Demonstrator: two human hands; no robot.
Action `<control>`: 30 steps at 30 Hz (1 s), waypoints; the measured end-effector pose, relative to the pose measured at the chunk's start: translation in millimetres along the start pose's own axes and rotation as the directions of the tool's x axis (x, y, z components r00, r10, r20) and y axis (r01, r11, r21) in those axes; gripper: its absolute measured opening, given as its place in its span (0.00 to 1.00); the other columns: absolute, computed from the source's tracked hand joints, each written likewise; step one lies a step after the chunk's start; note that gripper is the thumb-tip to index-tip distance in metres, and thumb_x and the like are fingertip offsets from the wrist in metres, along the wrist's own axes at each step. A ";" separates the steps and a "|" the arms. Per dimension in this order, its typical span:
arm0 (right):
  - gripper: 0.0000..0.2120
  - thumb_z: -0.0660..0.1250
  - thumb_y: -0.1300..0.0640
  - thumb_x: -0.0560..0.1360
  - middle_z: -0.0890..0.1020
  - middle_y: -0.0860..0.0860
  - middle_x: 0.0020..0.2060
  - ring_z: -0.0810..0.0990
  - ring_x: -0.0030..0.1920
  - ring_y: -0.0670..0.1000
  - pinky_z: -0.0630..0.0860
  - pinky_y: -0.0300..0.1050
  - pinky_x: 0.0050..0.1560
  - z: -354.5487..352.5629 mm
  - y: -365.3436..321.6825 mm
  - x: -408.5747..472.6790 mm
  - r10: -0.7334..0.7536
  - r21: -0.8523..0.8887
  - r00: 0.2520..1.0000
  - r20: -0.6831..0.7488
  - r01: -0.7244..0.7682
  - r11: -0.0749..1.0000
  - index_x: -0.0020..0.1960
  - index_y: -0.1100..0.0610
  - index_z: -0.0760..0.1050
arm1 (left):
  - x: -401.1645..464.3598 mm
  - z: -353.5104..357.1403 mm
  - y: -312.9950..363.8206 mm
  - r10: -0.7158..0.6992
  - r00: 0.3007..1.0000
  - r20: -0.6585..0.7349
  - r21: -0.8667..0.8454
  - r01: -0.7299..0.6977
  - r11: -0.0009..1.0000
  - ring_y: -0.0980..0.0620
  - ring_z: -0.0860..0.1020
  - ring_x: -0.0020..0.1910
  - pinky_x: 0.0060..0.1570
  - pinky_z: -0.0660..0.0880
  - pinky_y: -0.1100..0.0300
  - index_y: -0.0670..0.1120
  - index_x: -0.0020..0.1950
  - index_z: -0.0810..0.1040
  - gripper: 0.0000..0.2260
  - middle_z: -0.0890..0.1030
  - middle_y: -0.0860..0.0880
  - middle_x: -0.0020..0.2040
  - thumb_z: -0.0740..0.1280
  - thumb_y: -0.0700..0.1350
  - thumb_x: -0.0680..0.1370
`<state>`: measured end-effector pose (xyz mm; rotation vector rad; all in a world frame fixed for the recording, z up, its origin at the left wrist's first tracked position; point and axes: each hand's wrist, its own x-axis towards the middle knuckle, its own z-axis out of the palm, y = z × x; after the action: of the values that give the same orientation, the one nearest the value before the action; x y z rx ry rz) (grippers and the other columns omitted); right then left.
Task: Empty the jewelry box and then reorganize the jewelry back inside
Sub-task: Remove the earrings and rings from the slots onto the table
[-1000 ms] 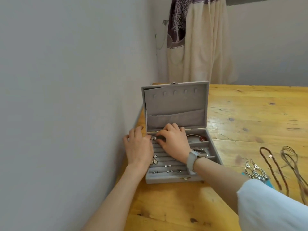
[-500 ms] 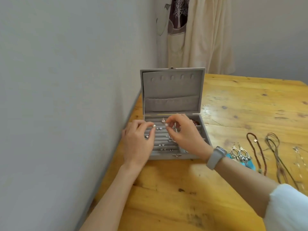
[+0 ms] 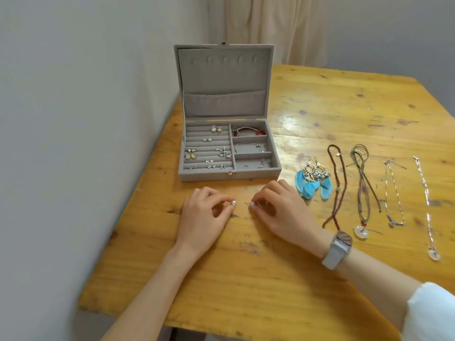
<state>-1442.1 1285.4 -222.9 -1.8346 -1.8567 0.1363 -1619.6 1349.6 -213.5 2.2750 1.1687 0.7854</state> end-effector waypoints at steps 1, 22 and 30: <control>0.10 0.63 0.49 0.73 0.76 0.48 0.41 0.70 0.43 0.49 0.72 0.45 0.41 0.5 0.0 -0.1 0.011 -0.005 1.000 -0.017 -0.011 1.000 0.45 0.54 0.77 | -0.4 0.3 0.2 0.012 1.000 -0.004 0.030 -0.012 0.999 0.53 0.72 0.44 0.47 0.71 0.53 0.51 0.46 0.83 0.05 0.75 0.55 0.41 0.71 0.46 0.70; 0.08 0.70 0.52 0.71 0.76 0.49 0.38 0.73 0.41 0.51 0.64 0.40 0.38 2.5 -5.6 5.1 -0.018 -0.033 0.999 -0.034 0.016 0.999 0.50 0.51 0.81 | -1.1 7.2 0.6 0.100 0.995 -0.027 0.226 -0.091 0.970 0.50 0.72 0.41 0.41 0.66 0.56 0.50 0.49 0.83 0.09 0.75 0.50 0.41 0.73 0.45 0.70; 0.13 0.66 0.51 0.73 0.77 0.49 0.40 0.72 0.42 0.52 0.69 0.44 0.41 2.7 -3.4 5.2 -0.028 0.027 1.000 0.002 0.028 0.999 0.55 0.53 0.79 | -1.8 8.7 -1.2 0.114 0.993 -0.022 0.233 -0.106 0.967 0.51 0.72 0.42 0.42 0.65 0.56 0.49 0.52 0.82 0.11 0.75 0.51 0.42 0.71 0.45 0.70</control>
<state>-1446.1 1290.9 -222.3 -1.7905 -1.8718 0.1531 -1615.4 1347.5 -221.1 2.5452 1.2141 0.7675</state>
